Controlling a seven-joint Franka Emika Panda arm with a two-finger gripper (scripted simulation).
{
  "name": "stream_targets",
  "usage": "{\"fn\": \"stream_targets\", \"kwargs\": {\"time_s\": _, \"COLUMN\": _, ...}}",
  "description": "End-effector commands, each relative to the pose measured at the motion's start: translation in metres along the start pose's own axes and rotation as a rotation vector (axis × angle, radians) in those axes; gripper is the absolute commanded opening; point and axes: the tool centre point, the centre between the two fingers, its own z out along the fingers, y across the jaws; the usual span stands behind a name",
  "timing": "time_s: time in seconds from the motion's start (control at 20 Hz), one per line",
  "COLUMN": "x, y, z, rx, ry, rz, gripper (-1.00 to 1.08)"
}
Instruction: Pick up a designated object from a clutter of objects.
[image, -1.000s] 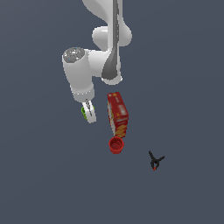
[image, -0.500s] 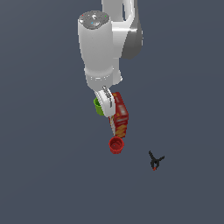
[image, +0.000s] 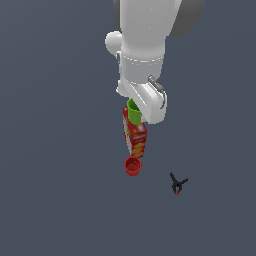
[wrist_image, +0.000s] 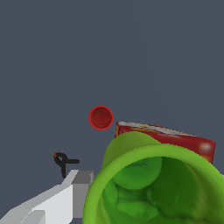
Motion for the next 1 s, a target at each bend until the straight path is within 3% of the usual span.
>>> {"fn": "stream_targets", "kwargs": {"time_s": 0.0, "x": -0.009, "y": -0.011, "z": -0.016, "rx": 0.000, "ry": -0.001, "rz": 0.001, "gripper": -1.00}}
{"fn": "stream_targets", "kwargs": {"time_s": 0.45, "x": -0.027, "y": -0.035, "z": -0.047, "rx": 0.001, "ry": -0.002, "rz": 0.001, "gripper": -1.00}}
{"fn": "stream_targets", "kwargs": {"time_s": 0.95, "x": -0.030, "y": -0.040, "z": -0.052, "rx": 0.001, "ry": -0.002, "rz": 0.001, "gripper": -1.00}}
